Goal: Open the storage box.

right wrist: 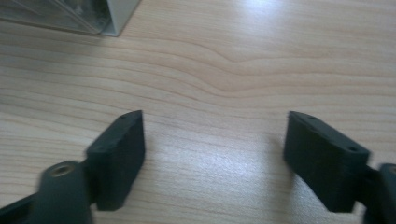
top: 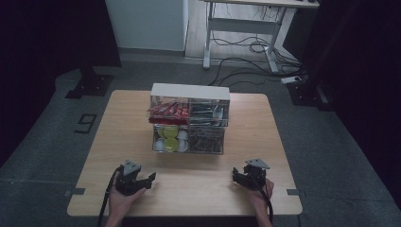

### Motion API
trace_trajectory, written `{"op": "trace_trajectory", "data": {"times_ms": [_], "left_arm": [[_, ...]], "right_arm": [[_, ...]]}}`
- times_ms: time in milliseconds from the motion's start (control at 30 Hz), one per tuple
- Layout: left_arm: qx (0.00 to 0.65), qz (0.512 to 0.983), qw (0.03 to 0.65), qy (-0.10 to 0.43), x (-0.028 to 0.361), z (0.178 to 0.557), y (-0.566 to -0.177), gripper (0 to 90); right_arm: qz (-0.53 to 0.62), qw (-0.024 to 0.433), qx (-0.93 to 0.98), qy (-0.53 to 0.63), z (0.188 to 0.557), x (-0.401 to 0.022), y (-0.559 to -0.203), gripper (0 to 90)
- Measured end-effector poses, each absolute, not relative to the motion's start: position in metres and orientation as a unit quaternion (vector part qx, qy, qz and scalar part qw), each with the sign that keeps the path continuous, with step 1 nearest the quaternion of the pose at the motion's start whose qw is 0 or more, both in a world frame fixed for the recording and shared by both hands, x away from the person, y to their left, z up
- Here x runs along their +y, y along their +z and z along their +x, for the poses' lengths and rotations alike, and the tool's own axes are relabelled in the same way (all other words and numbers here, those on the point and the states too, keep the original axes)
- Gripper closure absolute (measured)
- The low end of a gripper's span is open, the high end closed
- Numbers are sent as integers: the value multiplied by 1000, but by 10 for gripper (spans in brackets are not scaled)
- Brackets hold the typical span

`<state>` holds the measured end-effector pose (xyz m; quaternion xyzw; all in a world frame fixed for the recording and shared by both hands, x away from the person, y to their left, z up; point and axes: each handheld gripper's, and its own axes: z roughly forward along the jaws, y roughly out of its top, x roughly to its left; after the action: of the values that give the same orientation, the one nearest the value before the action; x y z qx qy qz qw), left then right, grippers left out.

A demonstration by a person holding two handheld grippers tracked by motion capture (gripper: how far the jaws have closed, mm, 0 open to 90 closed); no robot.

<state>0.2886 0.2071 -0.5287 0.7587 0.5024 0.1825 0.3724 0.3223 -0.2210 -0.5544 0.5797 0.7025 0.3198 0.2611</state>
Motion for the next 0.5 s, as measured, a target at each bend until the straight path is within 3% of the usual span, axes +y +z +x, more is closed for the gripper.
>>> {"op": "trace_trajectory", "data": {"times_ms": [133,500], "left_arm": [[504,760,369,177,209,289,-531,302],[508,755,378,172,208,289,-528,301]], "right_arm": [[564,268,711,324,321,-217,-554,300],[563,253,713,332,323,-219,-554,302]]}}
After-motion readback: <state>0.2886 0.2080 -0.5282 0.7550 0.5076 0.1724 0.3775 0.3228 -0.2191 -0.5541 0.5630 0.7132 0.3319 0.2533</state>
